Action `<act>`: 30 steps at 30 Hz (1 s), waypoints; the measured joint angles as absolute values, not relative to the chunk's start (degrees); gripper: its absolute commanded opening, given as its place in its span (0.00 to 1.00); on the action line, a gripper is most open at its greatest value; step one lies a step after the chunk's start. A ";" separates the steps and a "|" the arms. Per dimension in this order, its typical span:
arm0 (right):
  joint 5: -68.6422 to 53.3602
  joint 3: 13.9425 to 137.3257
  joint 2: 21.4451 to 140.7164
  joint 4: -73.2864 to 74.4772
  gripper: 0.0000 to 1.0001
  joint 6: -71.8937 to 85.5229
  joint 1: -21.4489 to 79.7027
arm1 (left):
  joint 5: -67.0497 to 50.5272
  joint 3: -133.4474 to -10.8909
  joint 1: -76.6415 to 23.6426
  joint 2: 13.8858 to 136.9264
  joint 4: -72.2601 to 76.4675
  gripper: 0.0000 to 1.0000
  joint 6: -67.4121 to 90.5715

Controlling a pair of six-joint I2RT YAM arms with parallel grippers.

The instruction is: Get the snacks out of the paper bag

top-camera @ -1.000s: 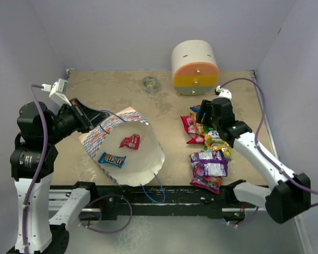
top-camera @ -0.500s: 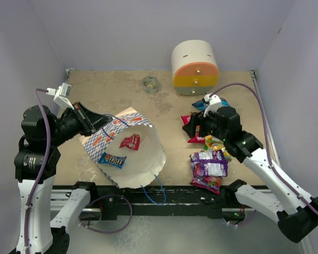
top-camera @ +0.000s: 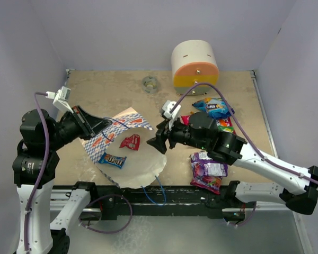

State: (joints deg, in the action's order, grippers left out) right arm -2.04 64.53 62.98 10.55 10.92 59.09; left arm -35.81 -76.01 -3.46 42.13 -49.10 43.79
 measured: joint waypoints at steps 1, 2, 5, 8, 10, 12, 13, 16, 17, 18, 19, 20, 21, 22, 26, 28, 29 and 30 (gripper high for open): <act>-2.07 65.14 63.05 9.67 0.70 8.62 60.86 | -35.83 -76.01 -3.46 42.09 -49.10 0.00 43.77; -2.17 65.39 63.00 8.97 0.69 6.52 62.35 | -35.83 -76.01 -3.46 42.04 -49.12 0.00 43.75; -2.63 65.43 63.11 7.01 0.68 -0.93 67.55 | -36.03 -76.01 -3.46 41.85 -49.17 0.00 43.72; -3.62 65.43 64.27 6.20 0.66 -7.86 72.27 | -36.51 -76.01 -3.46 41.71 -49.17 0.00 43.59; -4.05 65.43 65.82 5.76 0.65 -11.75 74.81 | -36.99 -76.01 -3.46 41.71 -49.19 0.00 43.29; -4.03 65.41 68.55 5.28 0.63 -15.59 76.90 | -37.43 -76.01 -3.46 41.71 -49.34 0.00 42.89; -4.01 65.32 69.73 5.08 0.61 -16.97 77.38 | -37.63 -76.01 -3.46 41.71 -49.43 0.00 42.74; -3.42 64.40 73.49 3.84 0.57 -21.85 77.73 | -38.11 -76.01 -3.46 41.82 -49.45 0.00 42.37; -2.96 63.88 74.72 3.44 0.56 -23.49 77.73 | -38.37 -76.01 -3.46 41.98 -49.47 0.00 42.37; -2.44 63.26 75.83 2.87 0.55 -25.08 77.71 | -38.57 -76.01 -3.46 42.13 -49.50 0.00 42.39; -2.20 62.78 76.73 2.55 0.53 -26.24 77.71 | -38.83 -76.01 -3.46 42.33 -49.50 0.00 42.39; -1.96 62.13 77.69 1.89 0.51 -27.57 77.67 | -39.05 -76.01 -3.46 42.52 -49.50 0.00 42.39; -1.67 61.45 78.61 1.15 0.51 -28.69 77.67 | -39.24 -76.01 -3.46 42.68 -49.50 0.00 42.41; -1.17 60.75 79.64 0.23 0.51 -29.74 77.67 | -39.40 -76.01 -3.46 42.81 -49.50 0.00 42.39; 1.69 58.96 84.86 -5.52 0.52 -32.69 77.67 | -40.10 -75.99 -3.46 42.92 -49.47 0.00 42.37; 3.95 58.89 88.31 -8.95 0.52 -33.17 77.60 | -40.36 -75.99 -3.46 42.96 -49.50 0.00 42.39; 5.34 58.89 90.56 -11.29 0.52 -33.12 77.54 | -40.53 -75.99 -3.46 43.03 -49.50 0.00 42.39; 6.35 58.89 92.40 -12.99 0.52 -32.99 77.34 | -40.62 -75.99 -3.46 43.13 -49.47 0.00 42.39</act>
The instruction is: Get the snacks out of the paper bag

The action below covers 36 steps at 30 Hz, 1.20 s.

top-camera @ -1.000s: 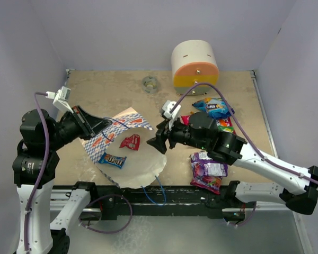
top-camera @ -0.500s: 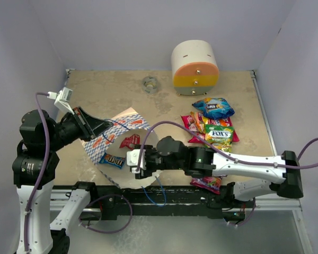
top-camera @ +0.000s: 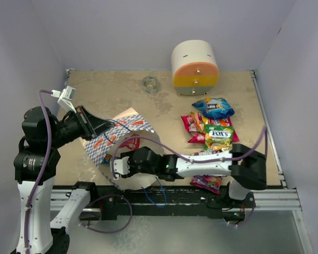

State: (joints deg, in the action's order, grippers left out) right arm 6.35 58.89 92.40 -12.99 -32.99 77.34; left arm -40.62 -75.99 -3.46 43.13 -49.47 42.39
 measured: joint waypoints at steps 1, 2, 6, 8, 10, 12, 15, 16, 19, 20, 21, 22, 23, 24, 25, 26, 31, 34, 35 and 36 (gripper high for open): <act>7.57 58.96 94.78 -15.16 0.52 -32.60 77.01 | -40.77 -75.99 -3.46 43.27 -49.50 0.00 42.39; 8.43 59.07 96.84 -16.73 0.52 -32.29 76.64 | -40.93 -75.99 -3.46 43.38 -49.50 0.00 42.39; 12.21 59.88 104.29 -23.05 0.53 -30.37 74.65 | -41.52 -75.99 -3.46 43.83 -49.82 0.00 42.35; 14.04 60.58 107.15 -25.41 0.54 -29.45 73.91 | -41.69 -76.01 -3.46 43.99 -50.70 0.00 42.15; 15.92 61.28 109.32 -27.49 0.55 -28.51 73.12 | -41.78 -76.16 -3.46 44.25 -51.79 0.00 41.32; 17.39 61.95 110.80 -29.23 0.57 -27.51 72.31 | -41.76 -76.86 -3.46 44.82 -53.04 0.00 40.62; 18.63 63.20 112.42 -30.87 0.61 -25.76 71.13 | -41.76 -78.81 -3.46 46.00 -55.00 0.00 38.85; 18.85 63.79 112.99 -31.29 0.62 -25.28 70.72 | -41.78 -79.33 -3.46 46.28 -55.46 0.00 38.26; 19.03 65.36 114.87 -32.97 0.65 -24.32 69.52 | -41.85 -80.31 -3.46 46.81 -56.58 0.00 36.86; 19.00 65.71 115.48 -33.36 0.67 -24.05 69.19 | -41.87 -80.49 -3.46 46.89 -56.86 0.00 36.53; 19.03 66.04 116.07 -33.61 0.68 -23.83 68.86 | -41.98 -80.60 -3.46 46.96 -57.10 0.00 36.25; 19.03 66.39 116.81 -33.78 0.69 -23.51 68.58 | -42.11 -80.71 -3.46 47.03 -57.41 0.00 35.97; 19.03 66.65 117.43 -33.78 0.69 -23.27 68.36 | -42.26 -80.88 -3.46 47.13 -57.84 0.00 35.68; 19.05 66.92 118.08 -33.76 0.69 -22.87 68.10 | -42.39 -81.03 -3.46 47.24 -58.22 0.00 35.29; 19.07 67.26 118.93 -33.71 0.70 -22.37 67.75 | -42.50 -81.23 -3.46 47.37 -58.48 0.00 35.07; 19.07 67.42 119.44 -33.63 0.70 -21.93 67.61 | -42.65 -81.45 -3.46 47.53 -58.72 0.00 34.79; 19.03 67.55 120.38 -32.71 0.68 -18.96 66.57 | -42.85 -82.30 -3.46 48.01 -59.55 0.00 33.74; 19.03 67.96 120.66 -32.47 0.60 -17.41 66.08 | -42.83 -82.41 -3.46 48.05 -59.68 0.00 33.32; 19.00 68.29 120.86 -32.23 0.58 -16.75 65.91 | -42.83 -82.41 -3.46 48.05 -59.72 0.00 33.32; 19.03 68.66 121.21 -32.03 0.55 -16.03 65.76 | -42.81 -82.43 -3.46 48.10 -59.77 0.00 33.30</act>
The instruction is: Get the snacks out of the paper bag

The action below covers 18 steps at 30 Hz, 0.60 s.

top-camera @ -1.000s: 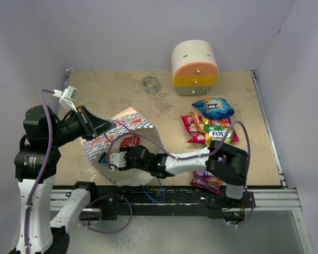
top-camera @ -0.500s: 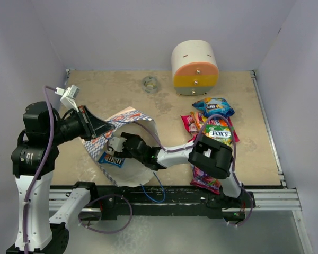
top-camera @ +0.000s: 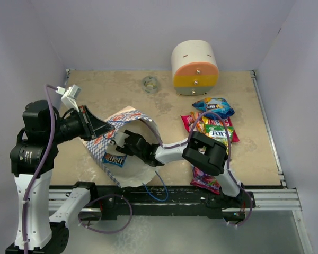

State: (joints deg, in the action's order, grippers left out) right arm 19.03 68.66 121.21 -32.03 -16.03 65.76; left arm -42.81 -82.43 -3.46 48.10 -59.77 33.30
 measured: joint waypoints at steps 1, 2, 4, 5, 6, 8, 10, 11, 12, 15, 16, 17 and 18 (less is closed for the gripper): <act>19.00 68.88 121.47 -32.08 0.52 -15.73 65.63 | -42.78 -82.52 -3.46 48.12 -59.92 0.00 33.30; 19.00 69.14 121.62 -31.99 0.50 -15.27 65.52 | -42.74 -82.67 -3.46 48.18 -60.10 0.00 33.30; 19.00 69.21 121.67 -31.70 0.44 -14.72 65.39 | -42.61 -82.85 -3.46 48.21 -60.38 0.00 33.30; 19.00 69.23 121.67 -31.57 0.41 -14.50 65.34 | -42.54 -82.89 -3.46 48.21 -60.53 0.00 33.30; 19.03 69.28 121.67 -31.51 0.38 -14.48 65.30 | -42.41 -82.91 -3.46 48.21 -60.60 0.00 33.30; 19.03 69.43 121.67 -31.20 0.32 -14.46 65.23 | -41.95 -82.94 -3.46 48.21 -60.71 0.00 33.30; 19.00 69.47 121.56 -30.98 0.27 -14.52 65.19 | -41.50 -82.94 -3.46 48.21 -60.73 0.00 33.32; 19.00 69.47 121.34 -30.59 0.25 -14.50 65.19 | -41.32 -82.94 -3.46 48.21 -60.73 0.00 33.32; 18.98 69.47 120.99 -30.06 0.23 -14.50 65.19 | -41.17 -82.94 -3.46 48.21 -60.73 0.00 33.34; 18.92 69.17 119.55 -28.60 0.21 -14.50 65.19 | -40.62 -82.94 -3.46 48.16 -60.69 0.00 33.36; 18.76 68.51 118.50 -28.21 0.21 -14.46 65.19 | -40.45 -82.94 -3.46 48.14 -60.66 0.00 33.39; 18.57 67.88 117.45 -27.83 0.20 -14.46 65.19 | -40.25 -82.94 -3.46 48.03 -60.62 0.00 33.41; 18.31 66.72 115.66 -27.53 0.19 -14.37 65.19 | -40.16 -82.94 -3.46 47.97 -60.53 0.00 33.47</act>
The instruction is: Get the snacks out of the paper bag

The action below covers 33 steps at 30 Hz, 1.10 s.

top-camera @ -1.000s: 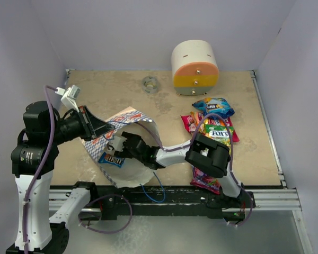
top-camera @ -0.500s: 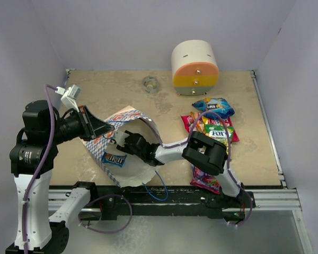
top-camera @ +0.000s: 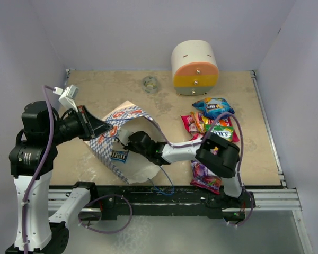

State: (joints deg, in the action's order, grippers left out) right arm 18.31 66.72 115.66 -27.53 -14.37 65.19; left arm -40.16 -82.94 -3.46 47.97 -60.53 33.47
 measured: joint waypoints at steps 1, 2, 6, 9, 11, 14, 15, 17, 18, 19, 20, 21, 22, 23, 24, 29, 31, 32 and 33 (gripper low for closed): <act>18.00 65.65 113.89 -27.29 0.18 -14.26 65.21 | -40.07 -82.94 -3.46 47.86 -60.45 0.00 33.56; 17.23 64.47 112.01 -27.27 0.18 -14.06 65.21 | -39.99 -82.91 -3.46 47.70 -60.38 0.00 33.67; 13.98 60.62 105.19 -27.27 0.16 -13.32 65.73 | -39.33 -82.91 -3.46 47.09 -60.05 0.00 33.87; 11.51 57.74 100.99 -27.59 0.14 -12.40 66.81 | -38.74 -82.91 -3.46 46.85 -59.42 0.00 33.87; 10.13 55.40 98.76 -27.57 0.13 -11.75 67.90 | -38.48 -82.91 -3.46 46.87 -59.18 0.00 33.89; 8.14 52.47 96.55 -27.09 0.13 -10.61 69.36 | -37.69 -82.91 -3.46 46.89 -59.11 0.00 33.93; 7.62 51.70 95.96 -26.89 0.13 -10.17 69.69 | -37.54 -82.91 -3.46 46.92 -58.85 0.00 34.13; 6.42 50.85 95.26 -26.37 0.11 -9.37 70.17 | -37.47 -82.91 -3.46 46.98 -57.84 0.00 34.94; 6.24 50.83 95.24 -25.93 0.10 -8.97 70.30 | -37.52 -82.91 -3.46 47.00 -57.21 0.00 35.40; 6.15 50.87 95.31 -25.52 0.10 -8.58 70.32 | -37.74 -82.91 -3.46 47.05 -56.25 0.00 35.99; 6.17 50.89 95.37 -25.08 0.10 -8.45 70.32 | -37.91 -82.91 -3.46 47.09 -55.40 0.00 36.47; 6.17 51.07 95.48 -24.47 0.09 -8.40 70.35 | -37.98 -82.91 -3.46 47.16 -54.81 0.00 36.88; 6.17 51.57 95.74 -23.55 0.09 -8.43 70.43 | -38.17 -82.91 -3.46 47.27 -53.98 0.00 37.36; 6.17 52.16 96.03 -22.81 0.10 -8.49 70.52 | -38.30 -82.91 -3.46 47.42 -53.25 0.00 37.85; 6.17 52.69 96.16 -22.22 0.10 -8.56 70.65 | -38.30 -82.91 -3.46 47.59 -52.75 0.00 38.17; 4.78 53.30 94.06 -20.78 0.10 -9.43 71.88 | -35.99 -84.58 -3.46 49.71 -52.58 0.00 38.33; 3.88 53.30 92.23 -20.14 0.10 -9.61 72.25 | -33.91 -86.74 -3.46 50.74 -53.28 0.00 37.85; 3.31 53.30 91.26 -19.94 0.10 -9.65 72.38 | -32.38 -88.23 -3.46 51.44 -53.80 0.00 37.60; 2.94 53.36 90.24 -19.92 0.10 -9.65 72.44 | -30.92 -89.95 -3.46 52.21 -54.39 0.00 37.10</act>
